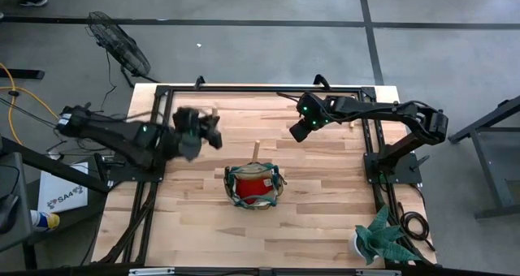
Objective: Pick & Place Garden tools in Gardening bag
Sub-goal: Put the left light brown trowel into the white gardening bag
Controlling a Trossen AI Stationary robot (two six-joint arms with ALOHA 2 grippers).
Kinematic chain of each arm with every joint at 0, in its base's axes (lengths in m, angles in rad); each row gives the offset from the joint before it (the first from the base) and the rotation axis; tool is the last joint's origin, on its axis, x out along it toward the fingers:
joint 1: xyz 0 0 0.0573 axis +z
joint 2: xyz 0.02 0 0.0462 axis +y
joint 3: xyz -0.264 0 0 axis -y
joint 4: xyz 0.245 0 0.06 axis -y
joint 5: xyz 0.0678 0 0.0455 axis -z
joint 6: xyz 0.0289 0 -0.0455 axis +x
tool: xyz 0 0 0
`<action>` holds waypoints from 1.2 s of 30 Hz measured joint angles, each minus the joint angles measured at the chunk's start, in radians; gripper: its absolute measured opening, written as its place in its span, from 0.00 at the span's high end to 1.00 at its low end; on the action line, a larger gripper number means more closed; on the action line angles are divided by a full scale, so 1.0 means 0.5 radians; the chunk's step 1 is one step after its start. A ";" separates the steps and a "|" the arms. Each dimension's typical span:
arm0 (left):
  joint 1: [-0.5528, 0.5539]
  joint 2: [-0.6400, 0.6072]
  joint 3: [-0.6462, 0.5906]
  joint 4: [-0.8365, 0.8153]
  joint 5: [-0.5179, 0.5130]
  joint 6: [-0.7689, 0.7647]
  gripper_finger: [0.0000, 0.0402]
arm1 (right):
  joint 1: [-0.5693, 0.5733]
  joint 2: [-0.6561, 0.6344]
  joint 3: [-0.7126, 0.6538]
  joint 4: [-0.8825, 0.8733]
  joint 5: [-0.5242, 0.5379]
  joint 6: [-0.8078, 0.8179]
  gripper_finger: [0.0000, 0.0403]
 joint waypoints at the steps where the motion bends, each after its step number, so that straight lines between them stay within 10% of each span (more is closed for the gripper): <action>1: -0.084 0.023 0.001 0.046 -0.100 0.002 0.86 | 0.000 0.000 0.000 0.004 0.000 0.005 0.86; 16: -0.755 0.426 0.002 1.692 -1.077 1.357 0.86 | 0.000 0.000 0.000 0.015 -0.001 0.011 0.86; 25: -0.825 0.677 0.006 2.628 -1.105 2.106 0.86 | 0.000 0.000 0.000 0.086 -0.001 0.014 0.86; 36: -0.902 1.072 0.476 2.622 -1.096 2.376 0.86 | 0.000 0.000 -0.001 0.235 -0.002 0.014 0.86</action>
